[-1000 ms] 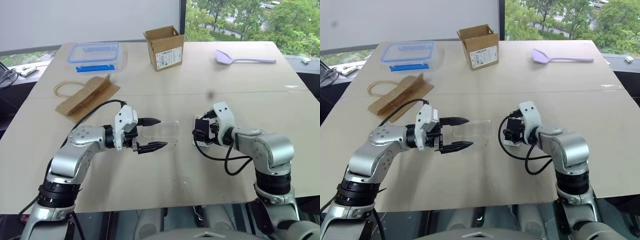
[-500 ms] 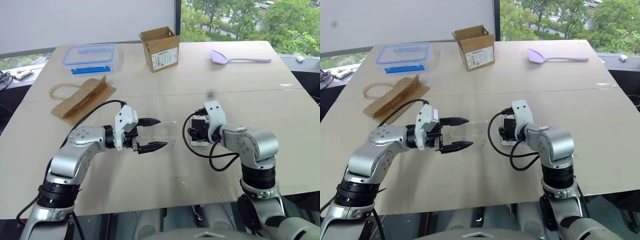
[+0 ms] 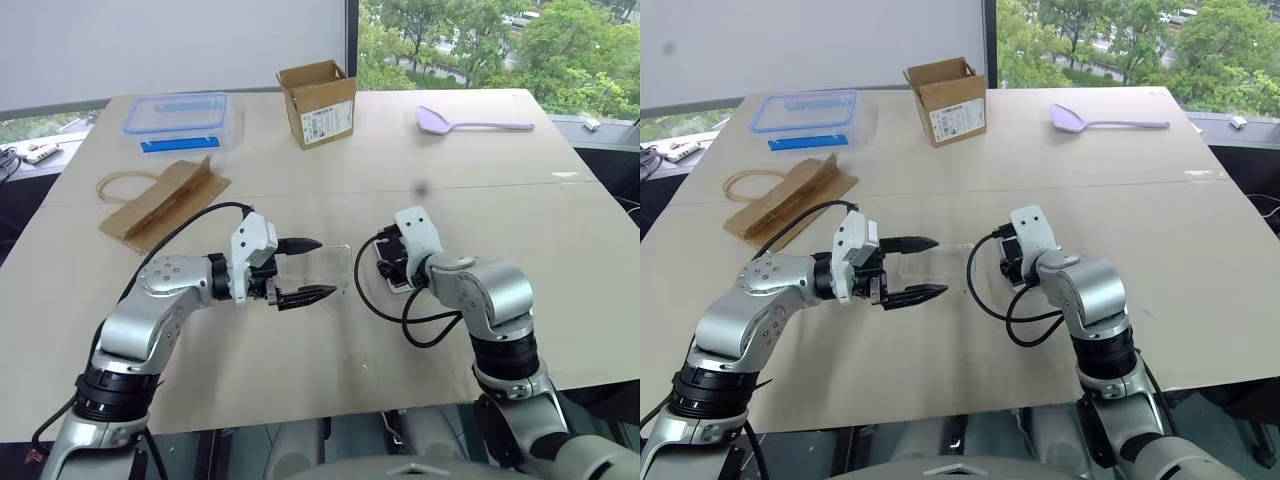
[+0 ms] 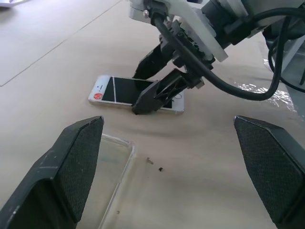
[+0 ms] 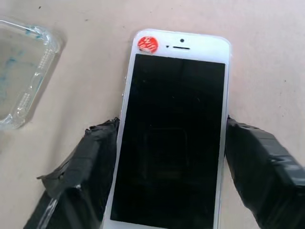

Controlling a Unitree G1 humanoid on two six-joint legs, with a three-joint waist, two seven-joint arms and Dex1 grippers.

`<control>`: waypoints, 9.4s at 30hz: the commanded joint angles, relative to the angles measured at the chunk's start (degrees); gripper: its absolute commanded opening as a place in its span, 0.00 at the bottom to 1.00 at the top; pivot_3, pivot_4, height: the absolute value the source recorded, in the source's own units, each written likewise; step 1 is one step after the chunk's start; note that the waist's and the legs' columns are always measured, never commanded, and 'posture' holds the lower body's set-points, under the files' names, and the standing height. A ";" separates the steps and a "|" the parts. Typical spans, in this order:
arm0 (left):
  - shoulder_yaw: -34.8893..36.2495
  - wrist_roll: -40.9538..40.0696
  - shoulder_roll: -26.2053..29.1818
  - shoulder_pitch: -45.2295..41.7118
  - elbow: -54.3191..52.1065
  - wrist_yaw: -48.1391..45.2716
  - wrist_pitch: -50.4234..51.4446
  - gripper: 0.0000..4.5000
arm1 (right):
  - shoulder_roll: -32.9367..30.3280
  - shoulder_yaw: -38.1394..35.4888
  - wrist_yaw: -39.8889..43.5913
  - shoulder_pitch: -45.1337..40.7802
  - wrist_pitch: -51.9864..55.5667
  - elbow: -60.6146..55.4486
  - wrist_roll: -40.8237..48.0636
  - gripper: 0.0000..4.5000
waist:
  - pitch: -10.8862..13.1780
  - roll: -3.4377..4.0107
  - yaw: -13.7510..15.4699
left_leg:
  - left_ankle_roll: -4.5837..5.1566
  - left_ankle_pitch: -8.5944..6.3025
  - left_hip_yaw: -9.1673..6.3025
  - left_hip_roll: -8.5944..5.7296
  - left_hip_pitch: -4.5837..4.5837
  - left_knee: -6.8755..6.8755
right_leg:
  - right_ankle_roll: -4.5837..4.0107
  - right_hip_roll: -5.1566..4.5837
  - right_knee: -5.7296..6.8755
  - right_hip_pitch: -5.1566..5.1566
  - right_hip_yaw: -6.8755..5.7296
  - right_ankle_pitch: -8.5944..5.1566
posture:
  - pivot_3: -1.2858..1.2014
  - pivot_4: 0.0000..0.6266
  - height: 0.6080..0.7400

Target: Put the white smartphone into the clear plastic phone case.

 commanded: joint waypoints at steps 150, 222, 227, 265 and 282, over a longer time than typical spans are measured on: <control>2.27 4.62 -0.83 3.35 5.04 0.10 -5.12 0.00 | -16.75 19.91 54.72 -8.76 -61.39 33.66 -16.70 0.01 | 0.69 0.63 1.43 | 0.06 -0.04 0.17 -0.20 -0.05 -0.07 | -0.01 0.01 -0.10 0.04 -0.13 0.30 | 0.52 0.24 1.00; 1.91 5.48 -0.97 5.47 8.37 -0.48 -8.73 0.00 | -19.74 18.90 56.13 -6.83 -64.19 29.98 -15.37 0.01 | 0.53 0.81 0.25 | 0.05 -0.05 0.20 -0.15 -0.21 -0.21 | -0.08 -0.01 -0.12 -0.20 -0.13 0.23 | 0.52 0.24 1.00; 1.68 5.45 -1.24 5.48 8.09 -0.20 -8.67 0.00 | -19.41 20.01 55.02 -5.72 -65.44 30.45 -17.94 0.01 | 0.48 0.75 0.26 | 0.04 -0.06 0.24 -0.11 0.15 -0.21 | -0.27 -0.02 -0.12 0.13 -0.12 0.09 | 0.52 0.24 1.00; 0.63 5.09 -0.76 3.92 5.18 0.51 -5.24 0.00 | -19.04 3.76 49.21 -4.71 -57.33 13.63 -3.06 0.01 | 0.50 0.76 1.41 | 0.04 -0.06 0.19 -0.11 -0.37 -0.25 | -0.10 -0.04 -0.36 -0.29 -0.23 0.22 | 0.52 0.24 1.00; 0.26 5.68 -1.25 4.46 6.75 0.08 -6.71 0.00 | -37.87 14.37 61.91 2.42 -50.02 -2.25 2.01 0.01 | 0.59 0.74 1.65 | 0.04 -0.07 0.12 -0.08 -0.39 -0.22 | -0.26 -0.08 -0.54 -0.16 -0.33 0.11 | 0.52 0.24 1.00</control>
